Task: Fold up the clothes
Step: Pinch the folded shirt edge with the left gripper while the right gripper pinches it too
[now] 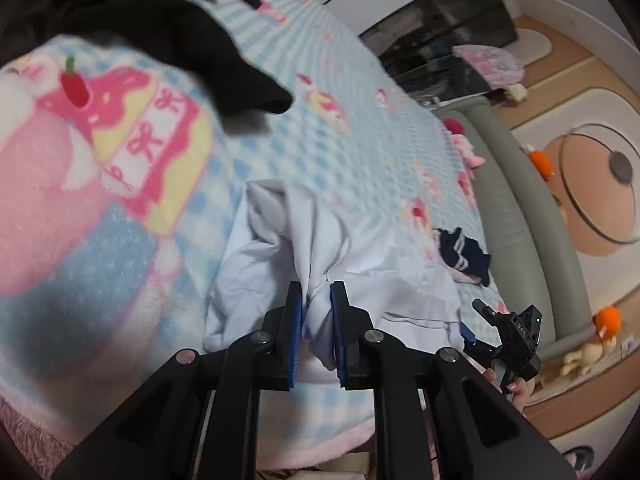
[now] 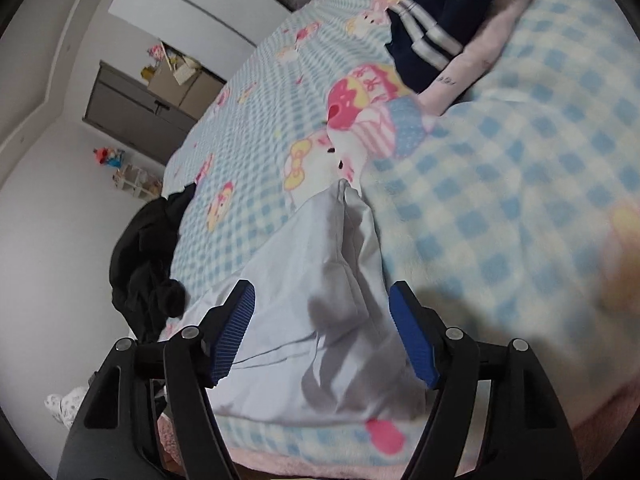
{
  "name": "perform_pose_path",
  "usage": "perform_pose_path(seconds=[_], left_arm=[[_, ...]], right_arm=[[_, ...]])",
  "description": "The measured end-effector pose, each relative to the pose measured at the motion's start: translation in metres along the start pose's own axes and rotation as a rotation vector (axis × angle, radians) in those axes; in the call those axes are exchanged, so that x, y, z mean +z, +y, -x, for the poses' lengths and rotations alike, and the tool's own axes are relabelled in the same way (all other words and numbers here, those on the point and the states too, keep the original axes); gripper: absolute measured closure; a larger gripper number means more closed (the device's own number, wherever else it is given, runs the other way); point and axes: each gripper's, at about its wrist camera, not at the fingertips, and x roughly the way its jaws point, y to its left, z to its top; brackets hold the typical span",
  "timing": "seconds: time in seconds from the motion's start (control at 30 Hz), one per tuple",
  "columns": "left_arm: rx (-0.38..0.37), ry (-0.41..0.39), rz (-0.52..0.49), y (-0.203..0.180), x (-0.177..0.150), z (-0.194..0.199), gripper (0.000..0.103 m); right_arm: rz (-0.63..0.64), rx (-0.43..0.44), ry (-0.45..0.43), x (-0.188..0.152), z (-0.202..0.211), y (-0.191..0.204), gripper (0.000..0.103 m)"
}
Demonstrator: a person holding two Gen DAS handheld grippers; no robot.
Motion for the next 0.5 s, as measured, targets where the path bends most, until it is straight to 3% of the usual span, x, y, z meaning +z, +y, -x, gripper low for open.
perform_pose_path(seconds=[0.07, 0.1, 0.13, 0.17, 0.2, 0.27, 0.5], left_arm=[[0.007, 0.013, 0.014, 0.000, 0.003, -0.009, 0.075], [0.006, 0.015, 0.010, -0.003, 0.005, -0.013, 0.074], [0.015, 0.015, -0.005, -0.006, 0.008, -0.016, 0.074], [0.024, 0.014, -0.021, -0.009, 0.010, -0.019, 0.075], [0.033, 0.014, -0.036, -0.012, 0.012, -0.022, 0.078], [0.070, -0.001, -0.082, -0.020, 0.015, -0.023, 0.089], [0.020, -0.096, -0.101, -0.029, 0.013, 0.013, 0.091]], right_arm=[[0.023, 0.011, 0.039, 0.006, -0.016, 0.003, 0.038], [0.048, -0.002, 0.052, 0.007, -0.021, 0.008, 0.052], [0.073, -0.014, 0.064, 0.007, -0.027, 0.013, 0.060], [0.099, -0.027, 0.074, 0.007, -0.031, 0.018, 0.078], [0.136, -0.040, 0.069, 0.004, -0.029, 0.025, 0.088], [0.210, -0.065, 0.058, -0.001, -0.025, 0.038, 0.093], [0.340, -0.069, 0.036, -0.027, 0.025, 0.060, 0.095]])
